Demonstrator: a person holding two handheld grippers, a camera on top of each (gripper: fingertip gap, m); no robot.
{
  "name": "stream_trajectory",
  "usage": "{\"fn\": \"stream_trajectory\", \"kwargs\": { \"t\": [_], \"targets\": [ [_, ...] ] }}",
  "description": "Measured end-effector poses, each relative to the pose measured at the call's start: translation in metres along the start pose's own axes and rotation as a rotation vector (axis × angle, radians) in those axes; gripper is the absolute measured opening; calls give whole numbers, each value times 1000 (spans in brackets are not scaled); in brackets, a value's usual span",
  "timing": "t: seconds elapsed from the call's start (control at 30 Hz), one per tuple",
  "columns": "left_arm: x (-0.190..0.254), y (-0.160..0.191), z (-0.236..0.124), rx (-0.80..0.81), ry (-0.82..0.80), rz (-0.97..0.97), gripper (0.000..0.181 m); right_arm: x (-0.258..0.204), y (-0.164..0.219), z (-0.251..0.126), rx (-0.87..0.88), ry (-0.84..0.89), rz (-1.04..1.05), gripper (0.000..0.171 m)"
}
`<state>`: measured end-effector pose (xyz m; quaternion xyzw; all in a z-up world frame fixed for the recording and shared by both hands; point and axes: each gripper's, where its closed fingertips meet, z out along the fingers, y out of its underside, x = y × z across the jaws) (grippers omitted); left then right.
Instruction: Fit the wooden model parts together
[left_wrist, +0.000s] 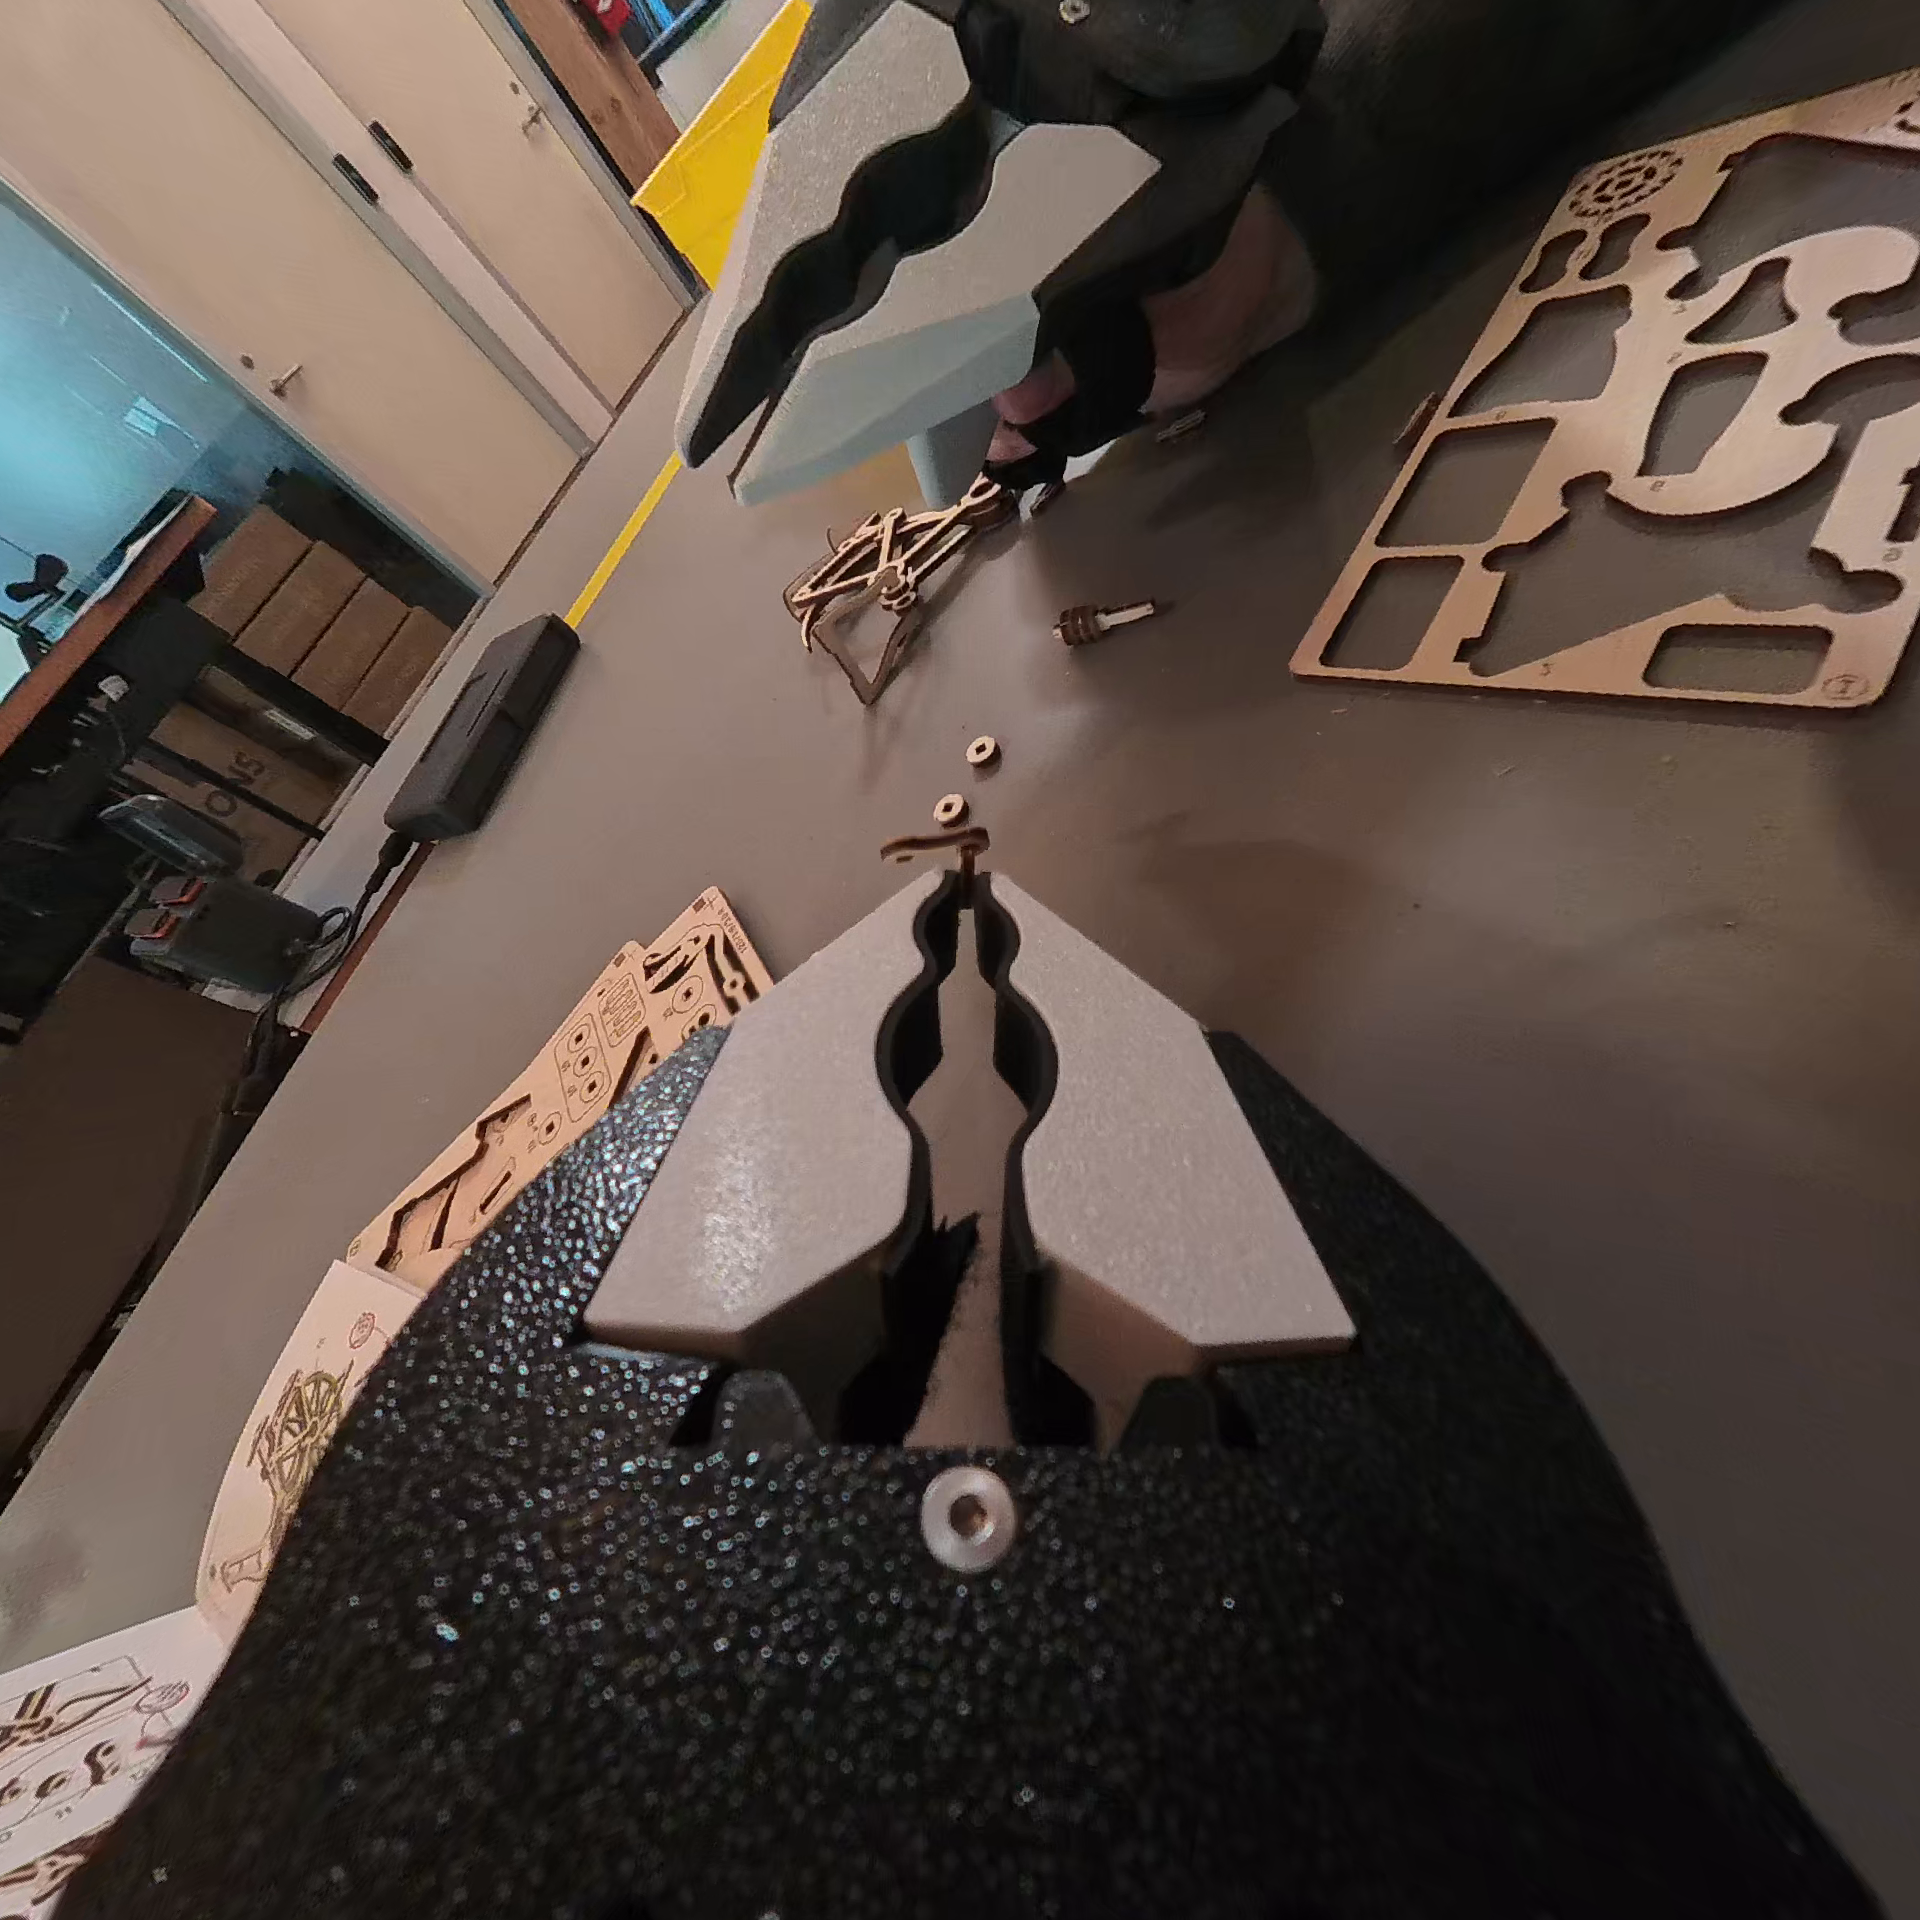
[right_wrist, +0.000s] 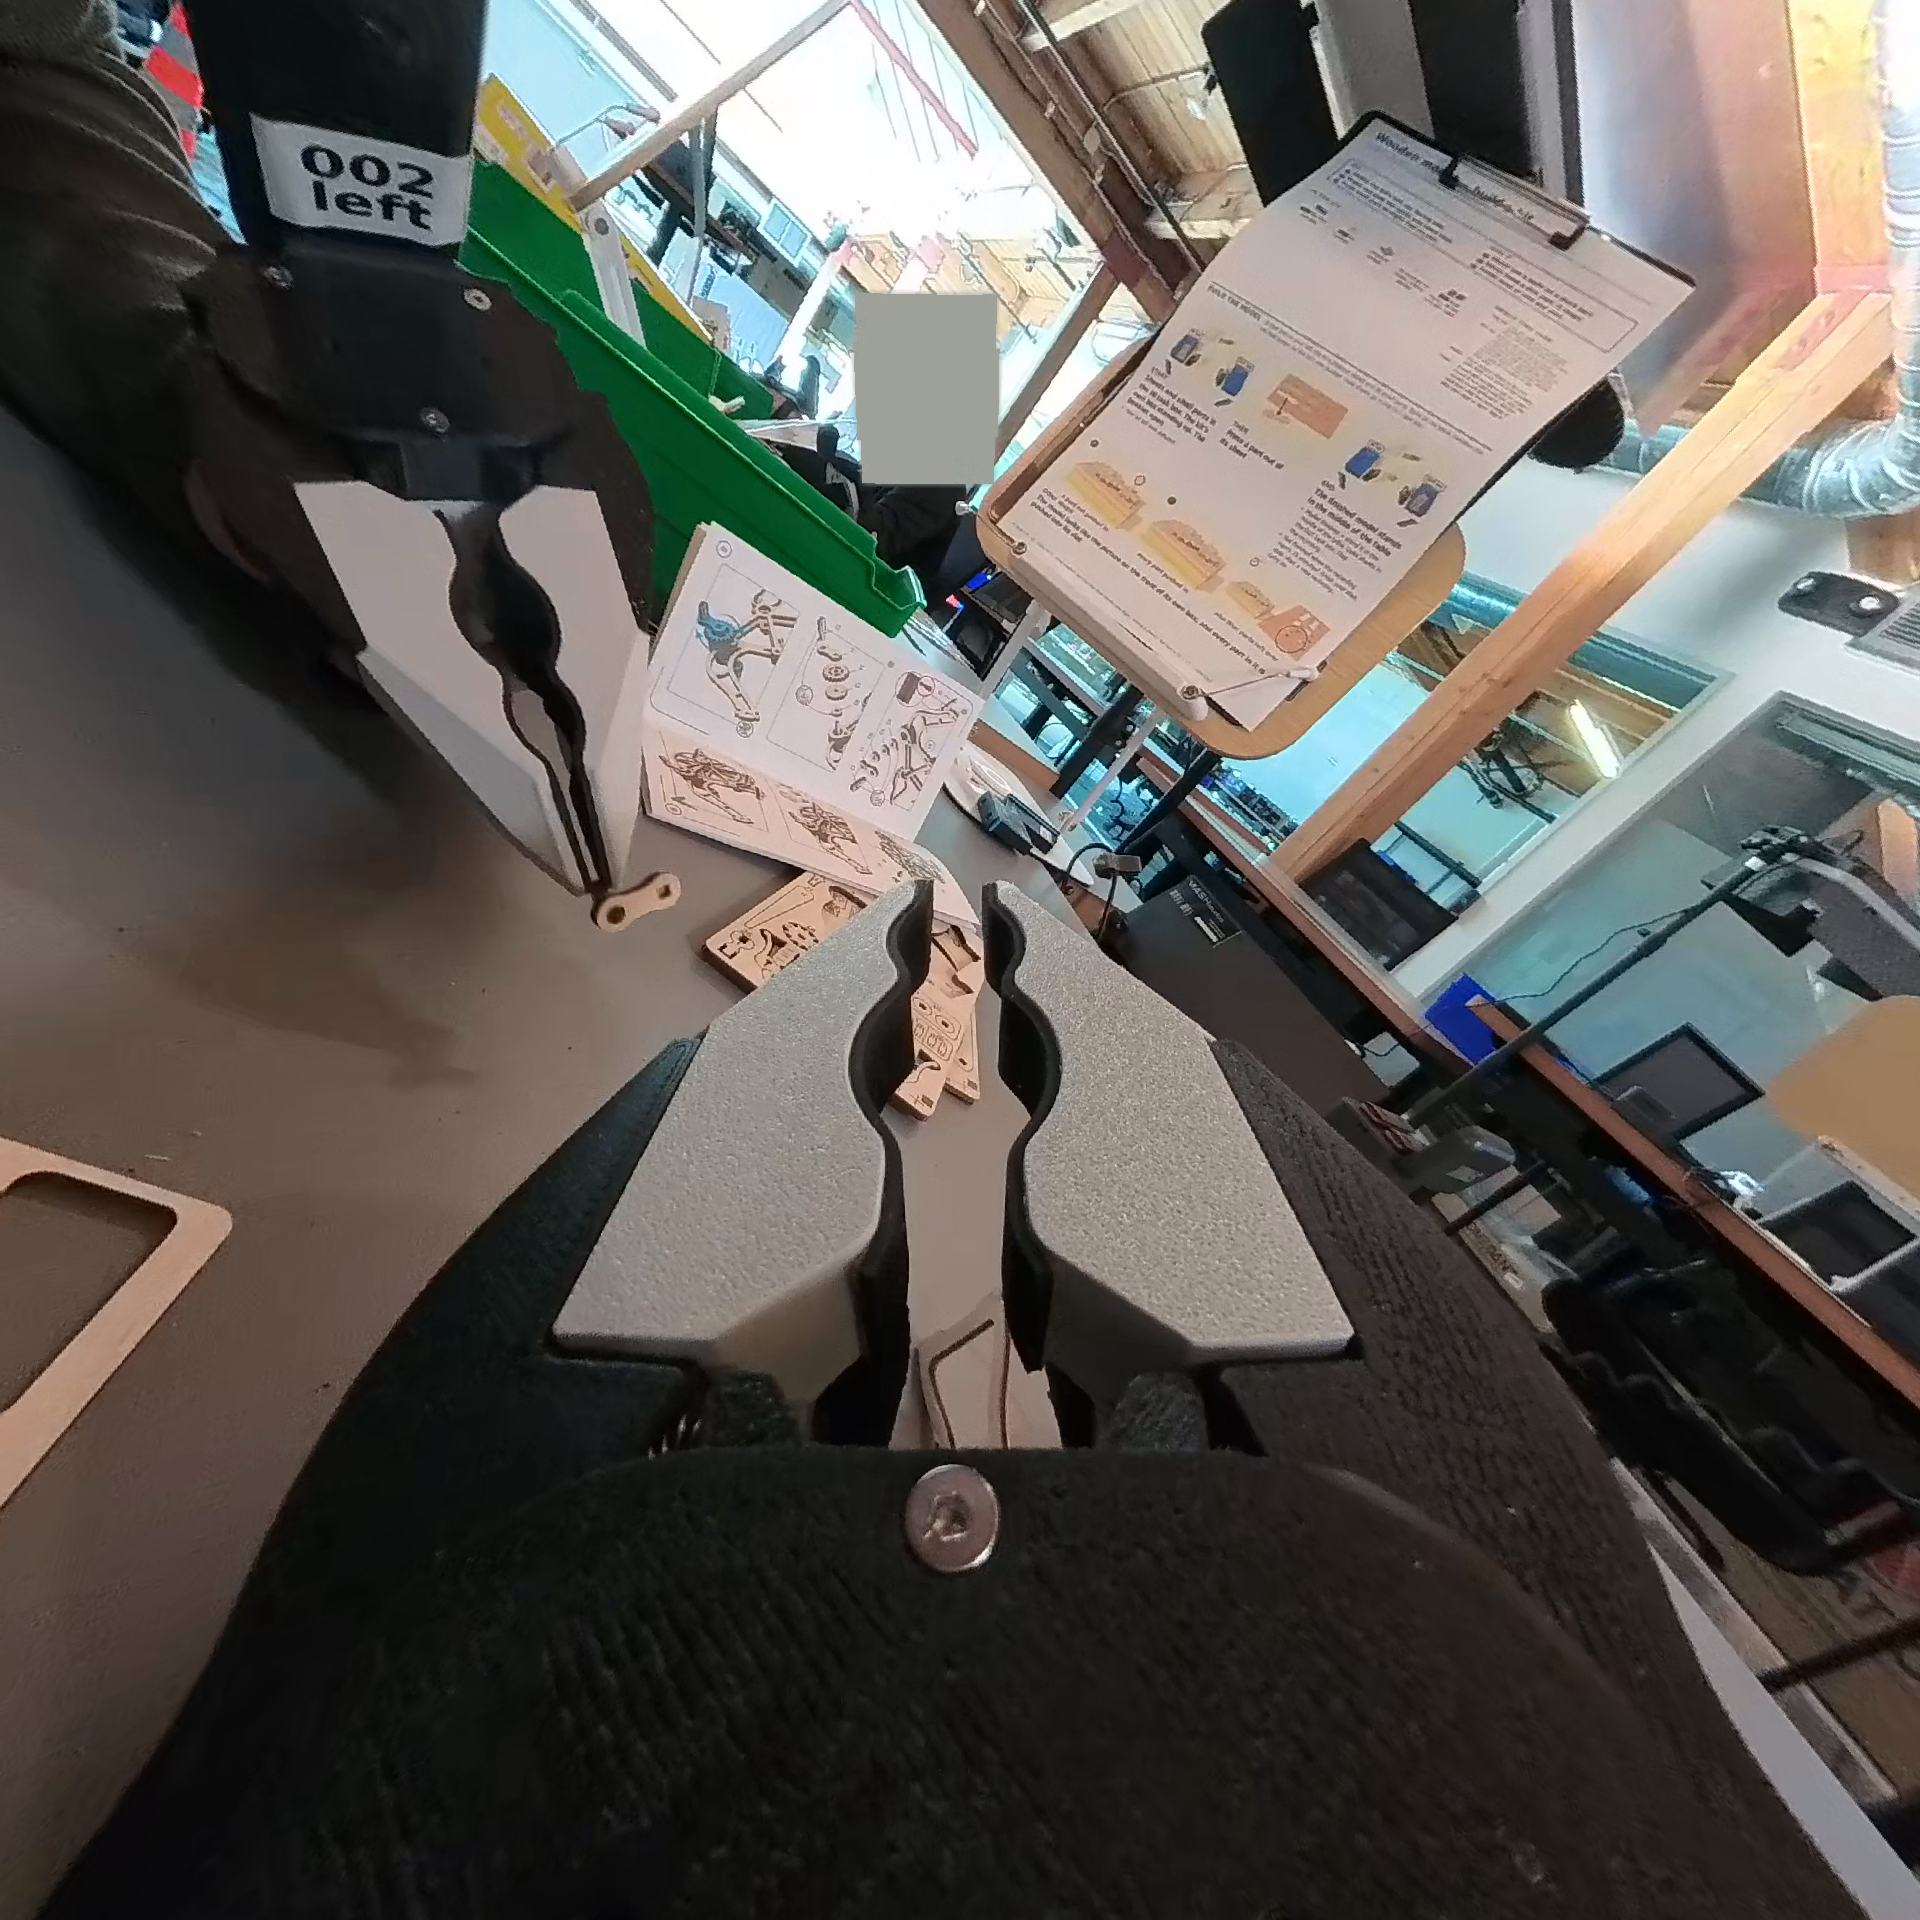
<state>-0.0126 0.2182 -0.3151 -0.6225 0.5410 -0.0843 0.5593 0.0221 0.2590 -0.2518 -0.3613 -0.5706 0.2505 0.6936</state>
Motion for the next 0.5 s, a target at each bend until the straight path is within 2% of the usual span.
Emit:
{"fn": "stream_trajectory", "kwargs": {
  "t": [0.5],
  "targets": [
    [0,9,4,-57,22,8,1,-3,1,1,-9,-7,-19,7]
  ]
}}
